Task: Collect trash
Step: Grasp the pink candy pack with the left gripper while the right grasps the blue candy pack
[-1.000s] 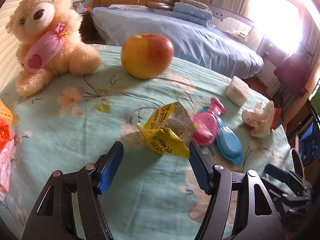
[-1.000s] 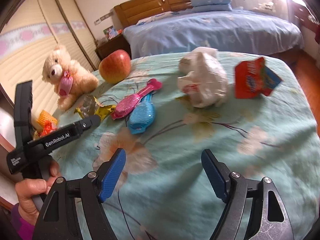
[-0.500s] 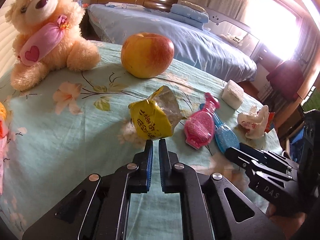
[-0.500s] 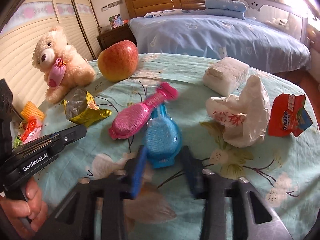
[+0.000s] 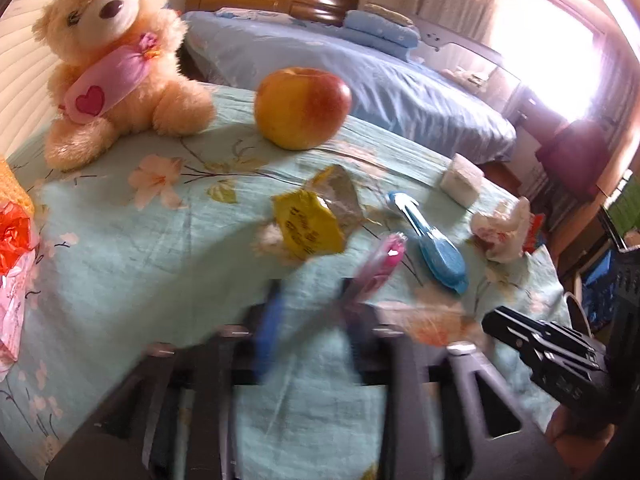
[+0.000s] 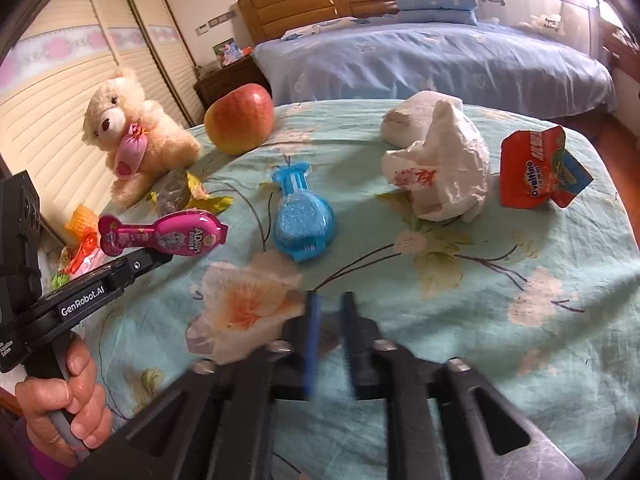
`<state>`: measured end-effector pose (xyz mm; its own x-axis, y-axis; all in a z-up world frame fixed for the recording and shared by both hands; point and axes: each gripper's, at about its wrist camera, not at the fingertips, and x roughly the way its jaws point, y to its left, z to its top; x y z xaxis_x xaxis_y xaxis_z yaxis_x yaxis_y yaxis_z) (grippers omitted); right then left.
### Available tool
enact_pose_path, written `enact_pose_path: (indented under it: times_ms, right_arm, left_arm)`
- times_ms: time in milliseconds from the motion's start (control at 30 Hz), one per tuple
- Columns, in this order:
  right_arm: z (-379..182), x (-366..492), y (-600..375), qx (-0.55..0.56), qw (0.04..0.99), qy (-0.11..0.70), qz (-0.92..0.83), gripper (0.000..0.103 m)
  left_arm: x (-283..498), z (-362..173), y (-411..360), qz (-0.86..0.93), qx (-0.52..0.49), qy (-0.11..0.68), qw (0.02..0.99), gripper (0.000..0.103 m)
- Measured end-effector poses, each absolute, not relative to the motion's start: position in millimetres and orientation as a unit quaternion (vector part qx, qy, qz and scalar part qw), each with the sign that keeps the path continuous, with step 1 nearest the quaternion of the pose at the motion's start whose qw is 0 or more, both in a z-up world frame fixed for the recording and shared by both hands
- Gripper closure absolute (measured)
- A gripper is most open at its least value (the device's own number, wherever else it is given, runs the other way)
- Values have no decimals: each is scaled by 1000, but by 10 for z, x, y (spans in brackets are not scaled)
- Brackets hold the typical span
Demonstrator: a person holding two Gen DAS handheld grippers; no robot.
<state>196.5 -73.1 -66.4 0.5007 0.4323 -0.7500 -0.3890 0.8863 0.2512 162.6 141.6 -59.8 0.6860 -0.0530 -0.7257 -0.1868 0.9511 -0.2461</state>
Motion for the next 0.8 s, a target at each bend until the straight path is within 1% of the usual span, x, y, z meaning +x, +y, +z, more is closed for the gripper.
enact_pose_path:
  times_ms: [33,233,400,567,667,800]
  right_arm:
    - [-659,1986,-732,27,867,439,236,54]
    - [-626,2127,-699,27,872,431,232,54]
    - [-665,2203,-660,28,868,435,239,54]
    - [-649,2186,-710,35,868,432,241,54]
    - [-639,2197,-702,34,868,431,245,54]
    - [-636,2224,-633,30,867,429,251,54]
  left_arm:
    - [1637,-591,1444,40,-156,393,906,59]
    - [1664,-574,1475,24,-159,388,907,58]
    - [1514,-578,1440,6,-158,393,906,45]
    - [1294,-646,1394,-10,-139,413,900,42]
    - [1267,-614,1340,-17,-127,412,902,34]
    - [1341,-619,1270,-19,-116,417,901,30]
